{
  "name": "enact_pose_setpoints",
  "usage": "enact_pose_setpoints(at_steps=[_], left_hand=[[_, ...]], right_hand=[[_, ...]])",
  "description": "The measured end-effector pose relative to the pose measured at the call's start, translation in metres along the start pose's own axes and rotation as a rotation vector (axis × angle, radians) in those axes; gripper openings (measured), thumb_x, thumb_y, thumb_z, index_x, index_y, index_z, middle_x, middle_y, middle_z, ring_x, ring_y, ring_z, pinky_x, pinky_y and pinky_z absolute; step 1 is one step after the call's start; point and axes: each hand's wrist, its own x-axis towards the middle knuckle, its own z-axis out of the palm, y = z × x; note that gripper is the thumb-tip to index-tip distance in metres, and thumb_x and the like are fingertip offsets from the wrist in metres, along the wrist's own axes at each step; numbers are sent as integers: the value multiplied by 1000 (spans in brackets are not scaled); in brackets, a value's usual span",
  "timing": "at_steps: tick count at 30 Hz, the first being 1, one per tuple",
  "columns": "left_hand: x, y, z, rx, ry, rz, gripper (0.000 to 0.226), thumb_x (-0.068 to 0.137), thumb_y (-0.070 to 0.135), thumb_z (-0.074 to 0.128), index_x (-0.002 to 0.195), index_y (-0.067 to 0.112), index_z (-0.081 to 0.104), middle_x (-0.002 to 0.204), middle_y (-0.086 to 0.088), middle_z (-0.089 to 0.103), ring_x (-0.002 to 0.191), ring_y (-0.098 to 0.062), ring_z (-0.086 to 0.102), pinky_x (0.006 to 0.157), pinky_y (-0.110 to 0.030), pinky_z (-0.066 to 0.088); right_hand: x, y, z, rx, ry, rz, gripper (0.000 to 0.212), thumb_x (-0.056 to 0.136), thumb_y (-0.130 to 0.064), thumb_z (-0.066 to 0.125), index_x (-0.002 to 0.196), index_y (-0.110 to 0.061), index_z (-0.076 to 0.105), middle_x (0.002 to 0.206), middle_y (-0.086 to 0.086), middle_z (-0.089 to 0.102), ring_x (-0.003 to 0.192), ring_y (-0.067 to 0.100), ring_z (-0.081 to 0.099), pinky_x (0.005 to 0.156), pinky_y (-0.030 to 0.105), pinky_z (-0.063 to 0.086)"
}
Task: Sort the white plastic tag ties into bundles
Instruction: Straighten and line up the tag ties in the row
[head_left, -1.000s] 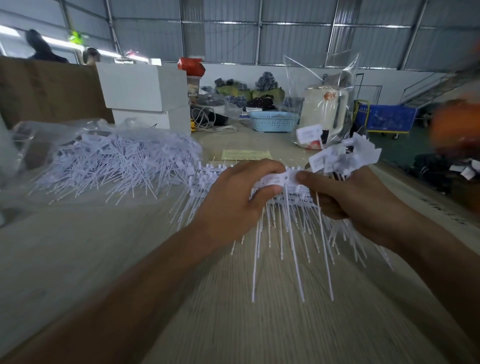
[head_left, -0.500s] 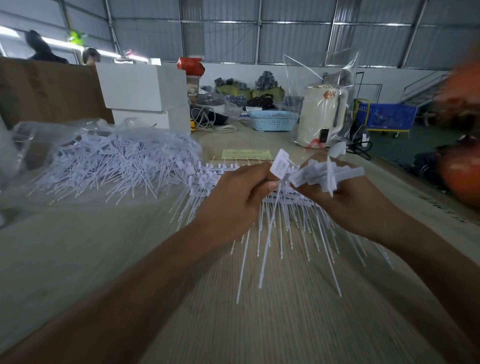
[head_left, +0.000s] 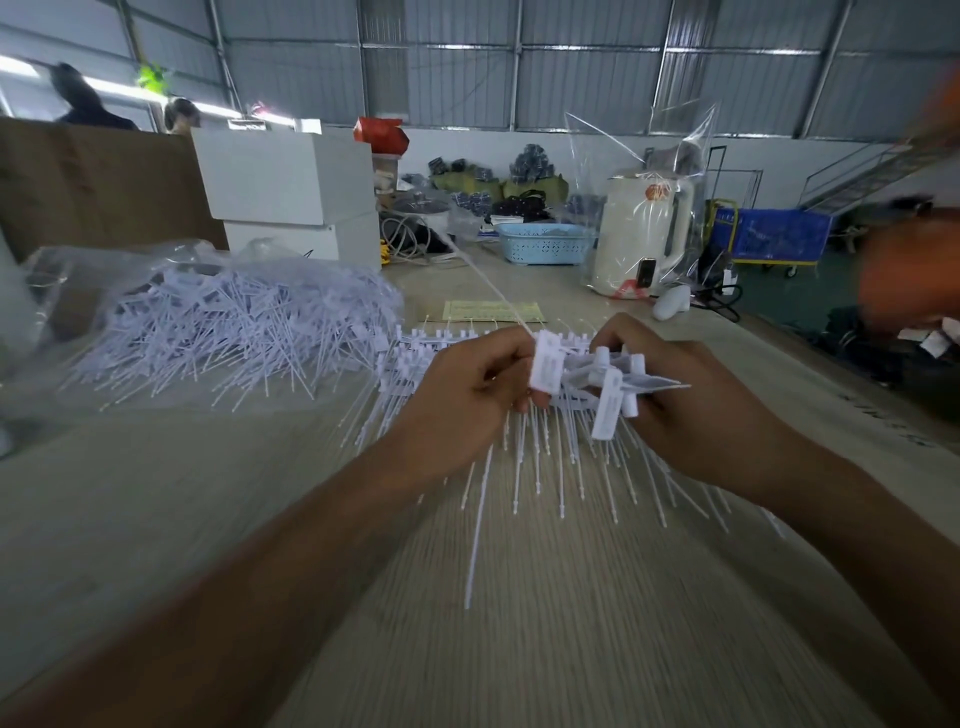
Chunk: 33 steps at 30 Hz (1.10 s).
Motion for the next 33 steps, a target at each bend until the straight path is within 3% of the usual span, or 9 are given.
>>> enact_pose_setpoints(at_steps=[2,4,7,12,16,20,24,28,33], left_hand=[[1,0,0,10,7,18,15,99,8,58,89,13,68,77,13,68,75,-10,65,76,-29,52],[1,2,0,-5,8,15,13,97,11,63,92,23,67,80,16,69,83,-6,68,83,-31,55],[3,3,-1,8,6,47,4,94,19,67,96,22,69,88,14,71,88,-6,68,82,-29,53],[4,5,-2,-8,10,45,7,91,17,71,95,12,70,89,1,71,88,-18,66,82,-39,51],[0,6,-3,-25,-117,19,10,86,11,77,94,9,72,86,-3,71,77,-20,65,68,-30,48],[-4,10,7,10,-169,28,18,86,13,77,103,9,74,94,1,75,85,-11,70,79,-30,54],[-2,10,3,60,-115,39,21,91,11,72,111,11,74,103,3,75,93,-8,69,87,-31,52],[-1,5,-1,76,-71,4,25,92,9,69,116,14,72,105,4,74,95,-9,67,86,-35,51],[-1,0,0,86,-69,5,24,92,11,69,115,19,72,102,7,74,92,-9,68,83,-36,51]], right_hand=[[0,5,3,59,31,94,23,98,-4,43,104,7,63,67,29,59,65,38,62,69,36,48],[1,9,-1,98,-15,87,29,100,-19,53,111,7,61,76,25,62,67,32,59,65,32,42],[4,9,-11,65,-82,0,59,96,-49,36,104,3,62,75,12,61,70,21,53,69,37,39],[6,10,-10,-57,-18,9,14,97,-25,41,86,-18,46,59,-15,41,56,2,49,51,14,28],[8,26,-14,-33,36,118,9,100,-8,47,99,-17,48,73,-13,54,54,0,57,42,13,39],[9,52,-33,284,118,341,12,105,-24,48,100,-24,59,83,-2,66,52,13,50,50,30,41],[9,47,-30,529,58,347,15,102,-40,52,96,-30,61,80,7,72,42,12,29,41,19,31],[13,32,-27,578,160,330,24,97,-41,59,80,-25,59,56,0,55,50,22,33,45,26,30],[11,25,-22,841,130,423,21,81,-38,75,86,-19,65,60,-4,51,52,7,41,46,16,35]])
